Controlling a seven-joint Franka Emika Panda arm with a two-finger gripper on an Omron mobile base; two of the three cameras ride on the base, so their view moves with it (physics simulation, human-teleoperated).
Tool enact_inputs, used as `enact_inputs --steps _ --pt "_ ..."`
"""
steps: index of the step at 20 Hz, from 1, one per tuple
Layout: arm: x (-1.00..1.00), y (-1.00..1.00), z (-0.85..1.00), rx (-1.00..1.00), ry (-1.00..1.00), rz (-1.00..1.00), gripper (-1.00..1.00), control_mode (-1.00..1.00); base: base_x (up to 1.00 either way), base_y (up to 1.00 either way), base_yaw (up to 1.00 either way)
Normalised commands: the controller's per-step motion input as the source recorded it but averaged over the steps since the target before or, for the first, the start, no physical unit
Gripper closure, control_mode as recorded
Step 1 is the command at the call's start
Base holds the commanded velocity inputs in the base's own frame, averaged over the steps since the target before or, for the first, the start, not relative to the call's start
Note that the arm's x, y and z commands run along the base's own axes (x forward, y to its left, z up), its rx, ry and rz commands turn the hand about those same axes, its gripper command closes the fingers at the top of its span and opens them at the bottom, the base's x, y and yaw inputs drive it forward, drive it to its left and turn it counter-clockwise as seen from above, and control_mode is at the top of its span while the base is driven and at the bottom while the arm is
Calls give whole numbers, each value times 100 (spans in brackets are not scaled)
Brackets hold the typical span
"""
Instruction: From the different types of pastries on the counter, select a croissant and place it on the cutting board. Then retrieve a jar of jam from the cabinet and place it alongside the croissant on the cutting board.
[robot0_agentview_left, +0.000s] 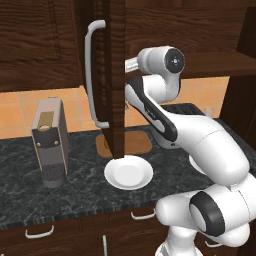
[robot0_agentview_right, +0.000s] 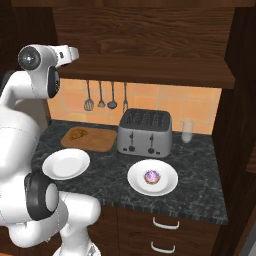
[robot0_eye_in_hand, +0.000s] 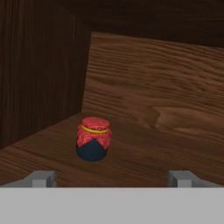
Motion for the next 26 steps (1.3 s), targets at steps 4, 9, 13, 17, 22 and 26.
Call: enact_inputs --steps 4,9,13,17,22,26 --pt "29 2 -2 0 0 0 -100 -100 0 0 0" --pt "18 4 -3 0 0 0 -100 -100 0 0 0" --pt "18 27 -2 0 0 0 -100 -100 0 0 0" --pt "23 18 -2 0 1 0 -100 -100 0 0 0" --pt "11 8 -23 4 6 0 -100 -100 0 0 0" --pt "29 10 -1 1 4 0 -100 -100 0 0 0"
